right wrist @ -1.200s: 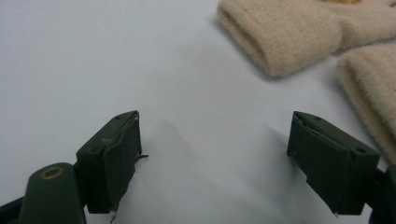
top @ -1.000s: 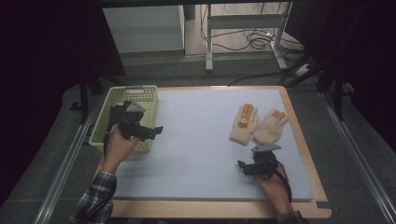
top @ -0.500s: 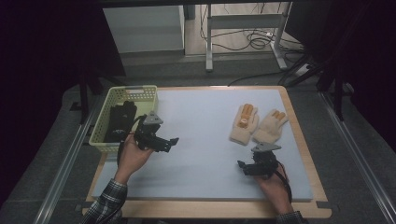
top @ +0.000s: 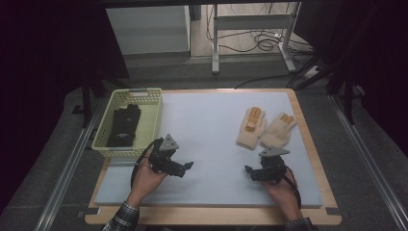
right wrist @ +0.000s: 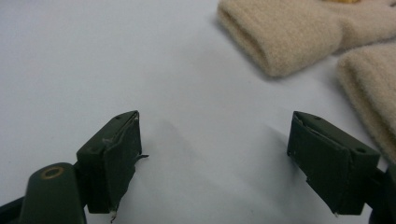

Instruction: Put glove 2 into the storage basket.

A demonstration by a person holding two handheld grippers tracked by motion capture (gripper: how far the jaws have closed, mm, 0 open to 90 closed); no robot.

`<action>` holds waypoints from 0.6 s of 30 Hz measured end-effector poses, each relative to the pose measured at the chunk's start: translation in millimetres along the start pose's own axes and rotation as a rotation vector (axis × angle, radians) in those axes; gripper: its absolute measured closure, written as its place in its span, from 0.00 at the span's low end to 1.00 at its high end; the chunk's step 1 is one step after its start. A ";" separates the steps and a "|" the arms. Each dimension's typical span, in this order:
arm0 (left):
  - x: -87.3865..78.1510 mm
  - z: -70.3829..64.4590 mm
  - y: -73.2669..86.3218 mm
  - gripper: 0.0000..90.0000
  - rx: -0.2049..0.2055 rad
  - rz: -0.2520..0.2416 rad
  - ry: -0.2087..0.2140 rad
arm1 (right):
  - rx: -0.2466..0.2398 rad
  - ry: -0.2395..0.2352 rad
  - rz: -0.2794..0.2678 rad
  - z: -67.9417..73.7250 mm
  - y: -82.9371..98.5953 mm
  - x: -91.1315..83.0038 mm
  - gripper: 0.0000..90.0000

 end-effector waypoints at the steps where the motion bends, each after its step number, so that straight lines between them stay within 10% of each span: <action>1: 1.8 -1.3 3.7 0.00 -0.002 0.006 -0.001 | 0.001 -0.001 0.000 -0.1 0.0 0.0 0.19; 18: 16.6 -5.5 55.3 0.00 -0.065 0.112 -0.050 | 0.003 -0.003 0.000 -0.3 -0.1 0.3 0.19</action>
Point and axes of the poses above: each handheld gripper's, and its own axes: x roughly forward along the jaws, y roughly out of its underside, z roughly to its left, the point moved 4 cm from there along x, roughly forward along the jaws, and after that the axes turned 11 degrees about x, right-handed, at the moved point
